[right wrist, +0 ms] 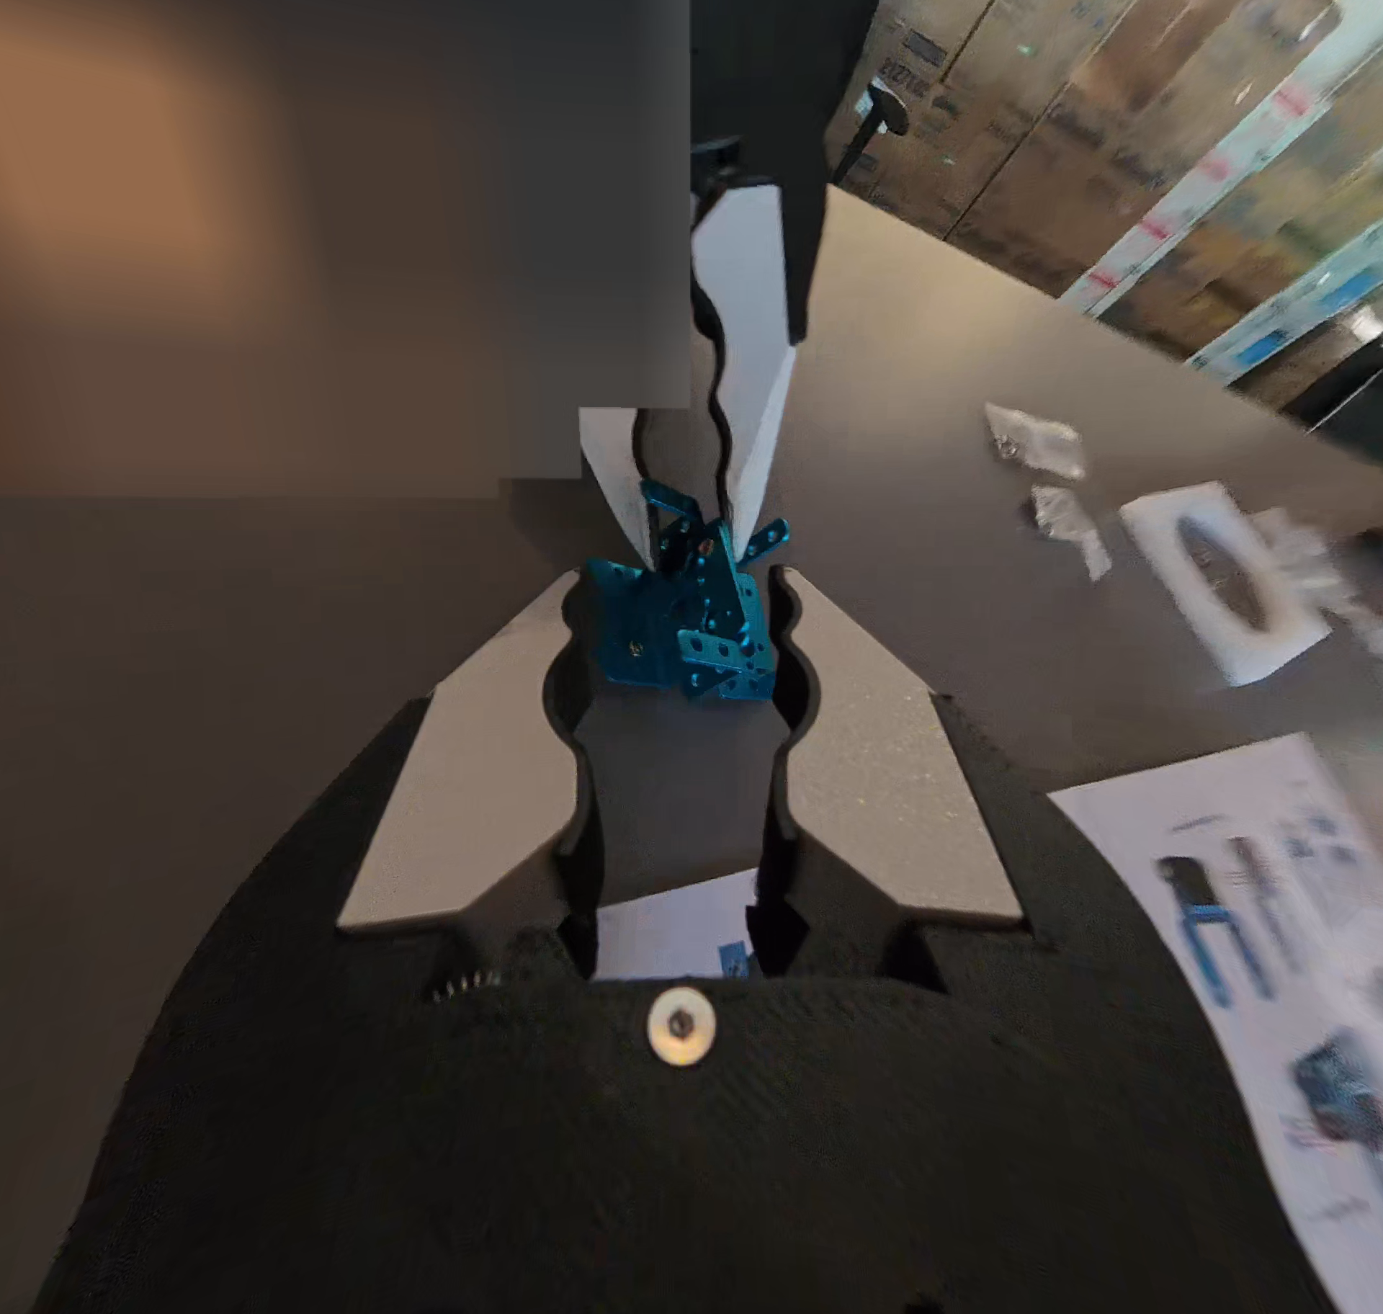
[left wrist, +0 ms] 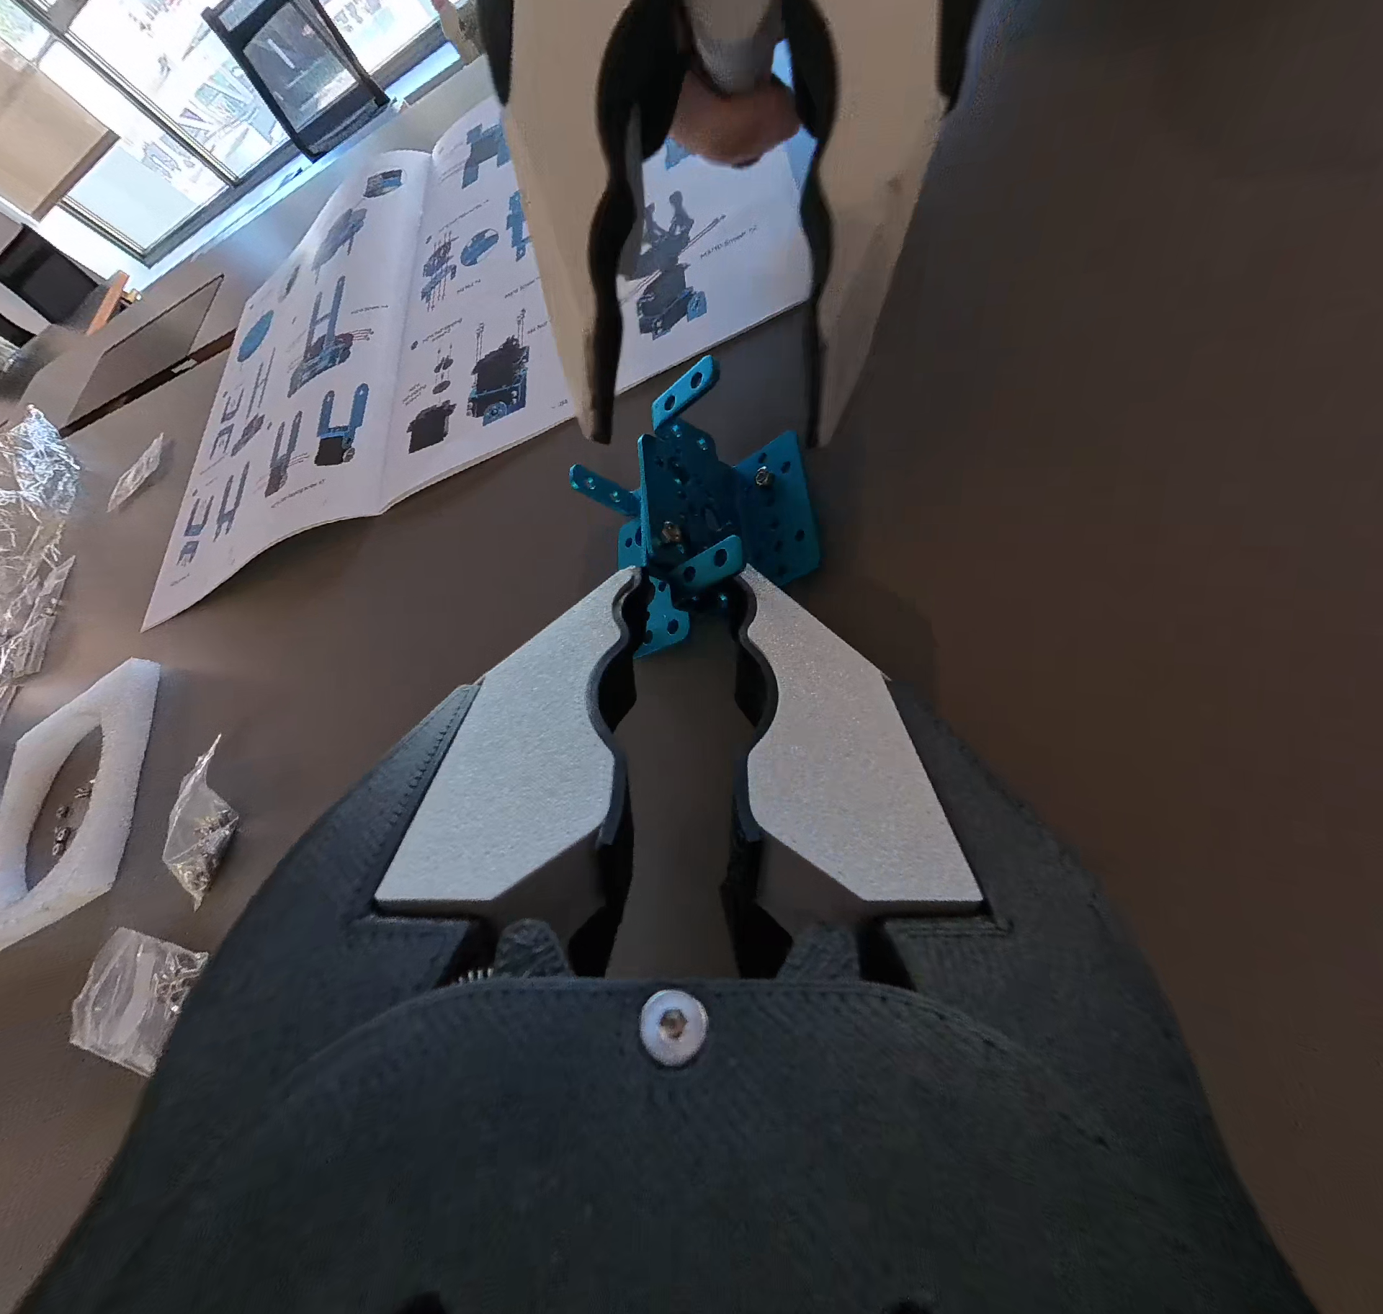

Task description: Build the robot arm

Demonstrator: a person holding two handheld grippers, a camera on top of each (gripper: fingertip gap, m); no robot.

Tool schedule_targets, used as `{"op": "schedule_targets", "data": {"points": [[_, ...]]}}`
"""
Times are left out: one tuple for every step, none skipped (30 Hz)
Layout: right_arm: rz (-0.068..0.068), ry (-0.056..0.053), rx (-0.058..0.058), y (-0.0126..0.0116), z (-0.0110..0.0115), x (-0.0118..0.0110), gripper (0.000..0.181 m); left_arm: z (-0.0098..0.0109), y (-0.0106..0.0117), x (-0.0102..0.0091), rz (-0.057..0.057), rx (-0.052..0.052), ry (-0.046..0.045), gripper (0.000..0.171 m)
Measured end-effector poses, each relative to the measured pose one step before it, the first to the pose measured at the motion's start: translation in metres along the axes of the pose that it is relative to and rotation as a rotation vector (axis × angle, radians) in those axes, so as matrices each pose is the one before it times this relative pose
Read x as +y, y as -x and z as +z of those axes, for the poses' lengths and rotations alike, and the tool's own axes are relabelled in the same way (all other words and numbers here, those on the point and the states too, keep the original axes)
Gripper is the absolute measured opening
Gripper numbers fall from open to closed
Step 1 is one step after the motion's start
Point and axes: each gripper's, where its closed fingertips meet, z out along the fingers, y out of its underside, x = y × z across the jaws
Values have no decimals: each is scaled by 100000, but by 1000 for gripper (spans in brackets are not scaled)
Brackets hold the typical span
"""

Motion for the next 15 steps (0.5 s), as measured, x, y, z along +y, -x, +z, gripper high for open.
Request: {"op": "schedule_targets", "data": {"points": [[4686,-1001,-1646,-194,103,158,47,-17,-5,-27,-11,80,-174,19],[3615,-381,-1834,-98,171,212,43,4,-33,-13,397,-68,-92,19],[2891,1312,-1033,-183,294,417,43,6,-16,-55,1014,-407,-315,19],[2019,1917,-1067,-167,325,460,43,7,-53,-72,1732,-427,-582,19],[1463,1617,-2886,180,289,279,41,-21,-62,-71,2155,-555,-613,18],[1778,1178,-3402,328,147,70,36,-31,-40,-47,2341,-823,-411,18],[1980,-563,-1854,200,31,-216,36,-47,-38,-93,2338,-787,-373,17],[993,-1297,-1247,170,-111,-283,36,-47,-87,-107,1738,-266,-372,17],[522,-1385,-199,20,-187,-250,35,-35,-91,-104,1292,11,-287,16],[510,-833,125,-89,-206,-130,32,-53,-62,-92,1643,-232,-318,16],[581,148,84,-86,-158,8,28,-74,-65,-111,2322,-462,-488,16],[357,554,-461,50,-84,16,26,-95,-59,-132,3186,-852,-345,15],[-341,581,-568,175,-37,-21,23,-92,-3,-124,4125,-1514,-64,15],[-1660,1512,156,146,-5,128,19,-71,20,-121,3979,-1747,-27,14],[-3252,2254,1421,42,-29,236,12,-31,10,-63,3271,-1498,319,15]]}}
